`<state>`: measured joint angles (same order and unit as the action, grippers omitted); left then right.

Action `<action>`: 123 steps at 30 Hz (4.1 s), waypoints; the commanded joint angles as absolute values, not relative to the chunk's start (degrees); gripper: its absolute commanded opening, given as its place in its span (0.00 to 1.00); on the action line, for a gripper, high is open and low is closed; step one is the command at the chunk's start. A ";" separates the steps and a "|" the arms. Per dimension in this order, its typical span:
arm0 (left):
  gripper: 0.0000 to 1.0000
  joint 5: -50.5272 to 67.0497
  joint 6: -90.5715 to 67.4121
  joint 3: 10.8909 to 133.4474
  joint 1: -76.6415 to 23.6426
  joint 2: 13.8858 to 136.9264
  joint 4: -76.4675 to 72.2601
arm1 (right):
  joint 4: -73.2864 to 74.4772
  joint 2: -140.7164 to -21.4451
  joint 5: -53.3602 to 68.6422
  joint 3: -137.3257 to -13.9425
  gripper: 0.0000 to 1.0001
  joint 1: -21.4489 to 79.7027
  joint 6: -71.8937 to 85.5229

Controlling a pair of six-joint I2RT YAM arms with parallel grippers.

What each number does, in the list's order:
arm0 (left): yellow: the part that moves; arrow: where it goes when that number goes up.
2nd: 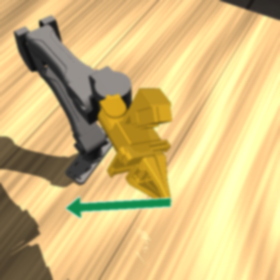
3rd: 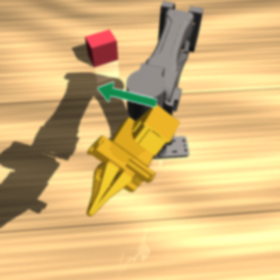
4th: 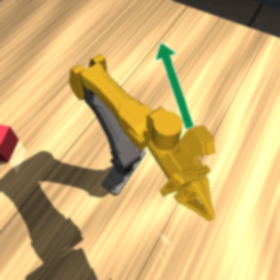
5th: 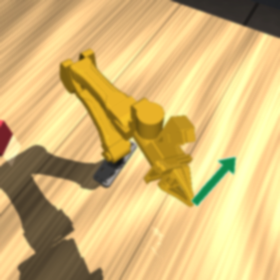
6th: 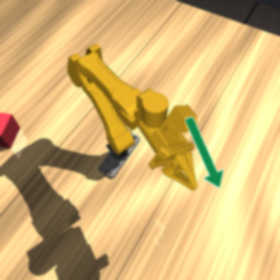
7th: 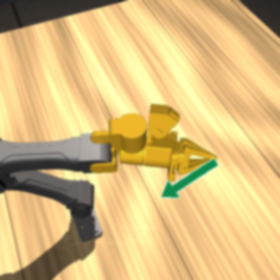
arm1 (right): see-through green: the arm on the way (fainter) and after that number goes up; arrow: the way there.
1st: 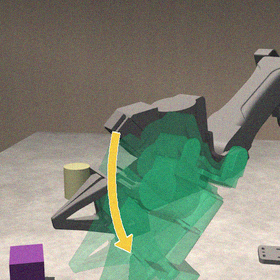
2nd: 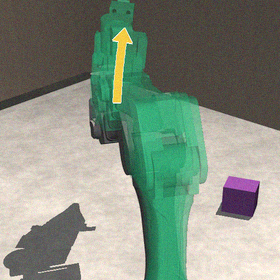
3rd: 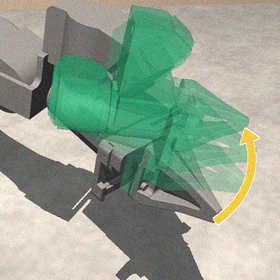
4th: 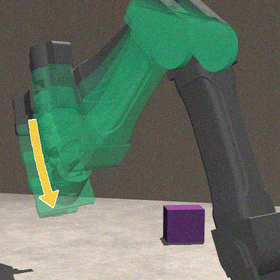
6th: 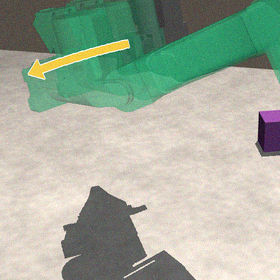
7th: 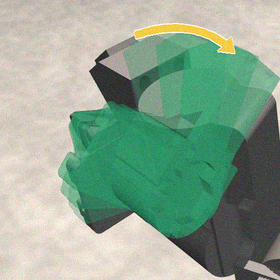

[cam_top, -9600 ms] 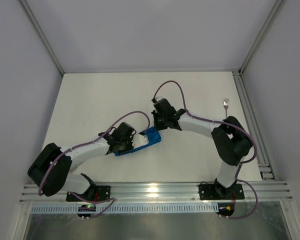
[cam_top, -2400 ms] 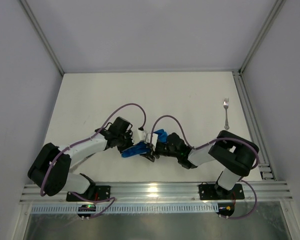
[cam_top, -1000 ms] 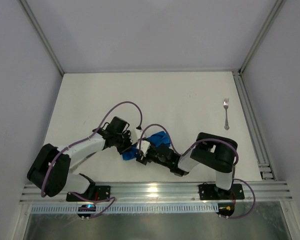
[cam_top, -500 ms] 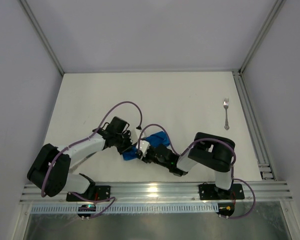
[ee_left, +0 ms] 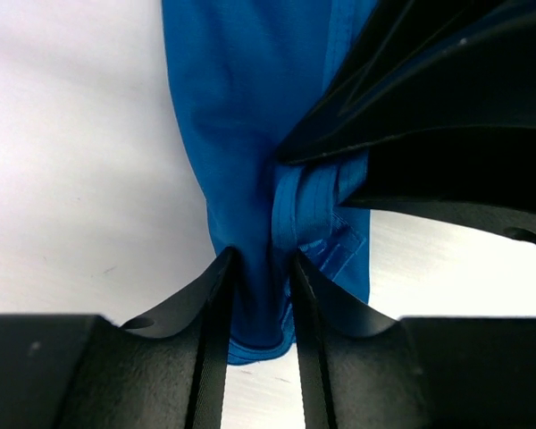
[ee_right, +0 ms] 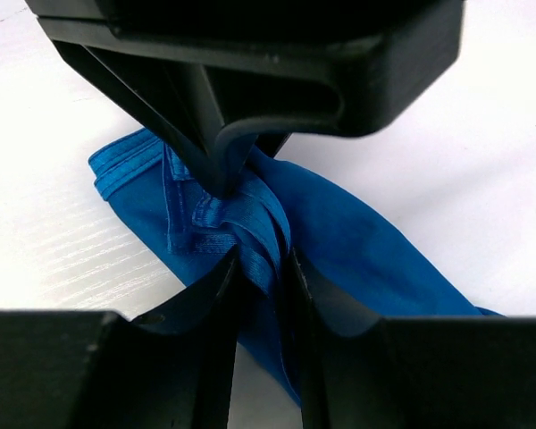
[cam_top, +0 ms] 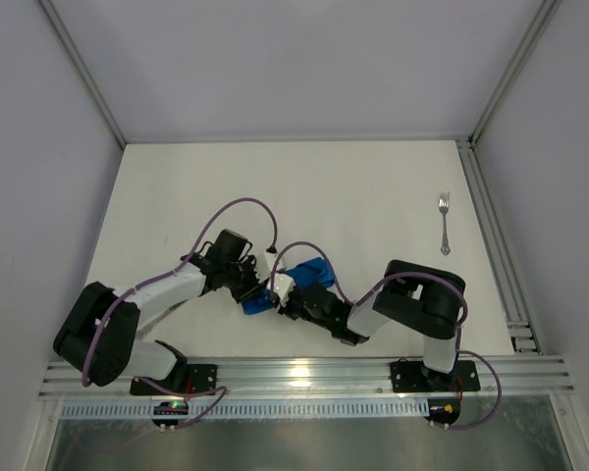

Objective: Fold the napkin into a case and place the utensils inside
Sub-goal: Stuff the top corner of the smaller-rectangle-folded napkin into the folded napkin.

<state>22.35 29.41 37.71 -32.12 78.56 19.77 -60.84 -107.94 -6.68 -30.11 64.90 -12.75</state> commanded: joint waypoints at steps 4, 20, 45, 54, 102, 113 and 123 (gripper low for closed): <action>0.35 24.87 33.39 34.98 -32.52 77.61 12.40 | -62.39 -104.41 -6.59 -30.33 0.26 65.13 -8.97; 0.49 24.08 36.91 34.37 -32.61 79.37 11.34 | -69.60 -103.45 -2.55 -28.21 0.04 62.93 -5.28; 0.63 41.12 50.51 50.44 -23.38 71.89 39.97 | -63.81 -104.77 8.78 -28.74 0.04 57.48 -3.34; 0.62 42.45 62.30 45.70 -22.50 79.18 27.60 | -61.17 -104.42 10.55 -29.88 0.04 56.60 -5.98; 0.00 24.61 56.96 38.85 -30.41 88.16 -5.27 | -71.26 -100.73 13.37 -26.47 0.52 52.91 -4.05; 0.00 25.40 51.16 38.23 -30.41 85.87 -7.39 | -74.00 -101.16 2.11 -26.54 0.59 53.61 -2.02; 0.00 25.66 47.55 40.69 -30.41 85.52 -4.13 | -75.68 -109.95 -6.67 -31.19 0.59 56.42 -0.61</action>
<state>24.67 49.98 38.15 -30.39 87.26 -3.90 -70.87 -108.49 -1.85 -27.77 54.37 -1.04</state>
